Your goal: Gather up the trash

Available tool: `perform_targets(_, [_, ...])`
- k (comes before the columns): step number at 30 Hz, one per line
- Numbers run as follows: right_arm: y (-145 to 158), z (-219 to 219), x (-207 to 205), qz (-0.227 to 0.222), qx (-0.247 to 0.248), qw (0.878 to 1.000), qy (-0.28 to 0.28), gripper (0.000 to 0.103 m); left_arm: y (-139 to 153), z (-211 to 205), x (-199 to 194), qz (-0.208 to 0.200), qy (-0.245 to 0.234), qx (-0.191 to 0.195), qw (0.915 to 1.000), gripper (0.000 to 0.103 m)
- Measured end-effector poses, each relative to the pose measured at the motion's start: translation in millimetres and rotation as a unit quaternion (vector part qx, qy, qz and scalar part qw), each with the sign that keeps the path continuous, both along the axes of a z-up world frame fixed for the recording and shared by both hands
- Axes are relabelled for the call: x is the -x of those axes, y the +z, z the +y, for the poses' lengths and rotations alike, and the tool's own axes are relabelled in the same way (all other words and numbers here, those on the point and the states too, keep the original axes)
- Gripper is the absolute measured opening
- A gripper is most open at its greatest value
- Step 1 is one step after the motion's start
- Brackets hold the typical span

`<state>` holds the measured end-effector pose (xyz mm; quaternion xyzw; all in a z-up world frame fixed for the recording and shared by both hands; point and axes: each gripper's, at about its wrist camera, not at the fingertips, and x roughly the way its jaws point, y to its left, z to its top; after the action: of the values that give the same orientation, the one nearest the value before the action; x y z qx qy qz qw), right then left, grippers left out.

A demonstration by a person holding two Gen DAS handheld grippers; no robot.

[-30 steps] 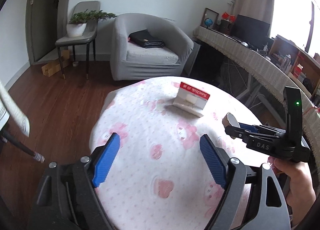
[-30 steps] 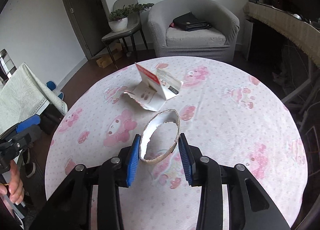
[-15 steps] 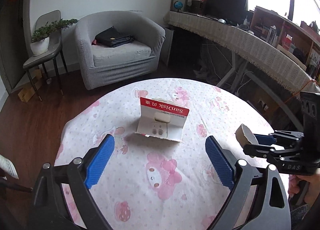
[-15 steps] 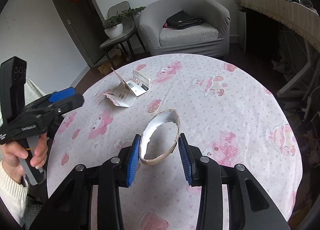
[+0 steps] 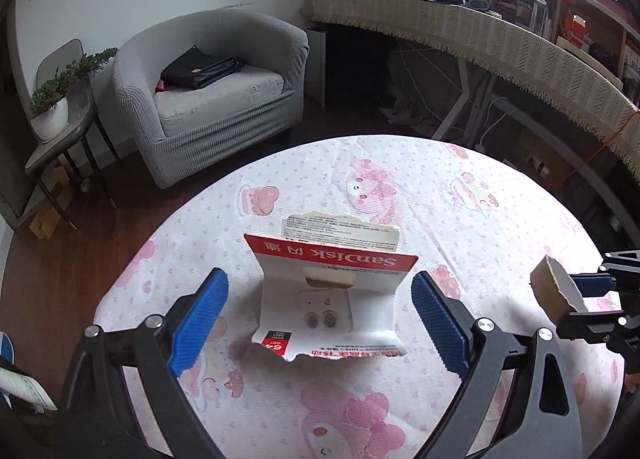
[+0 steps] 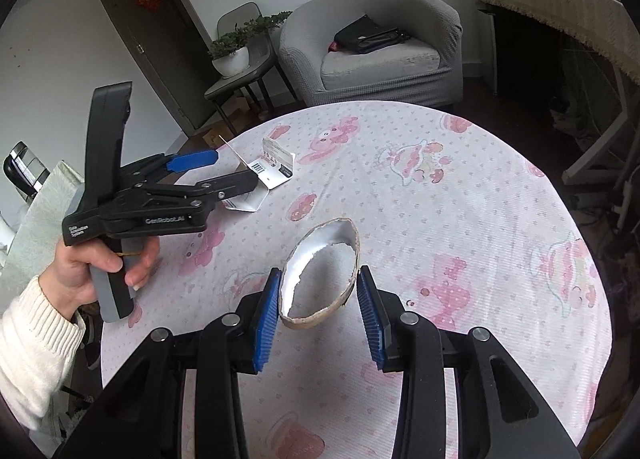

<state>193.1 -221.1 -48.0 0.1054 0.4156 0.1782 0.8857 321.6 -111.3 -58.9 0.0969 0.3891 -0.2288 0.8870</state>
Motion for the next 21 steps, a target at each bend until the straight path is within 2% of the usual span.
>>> perform_targets(7, [0, 6, -3, 0.002, 0.0, 1.0, 0.007, 0.039, -4, -2, -8, 0.01, -0.007, 0.017, 0.9998, 0.093])
perform_targets(12, [-1, 7, -3, 0.005, 0.003, 1.0, 0.007, 0.039, -11, -10, -14, 0.034, -0.017, 0.014, 0.9992, 0.078])
perform_targets(17, [3, 9, -7, 0.003, 0.002, 1.0, 0.01, 0.039, -10, -11, -10, 0.033, -0.008, 0.007, 0.9994, 0.077])
perform_targets(21, [11, 16, -8, -0.005, -0.002, 1.0, 0.019, 0.039, -1, 1, 0, 0.037, 0.01, 0.02, 0.9991, 0.077])
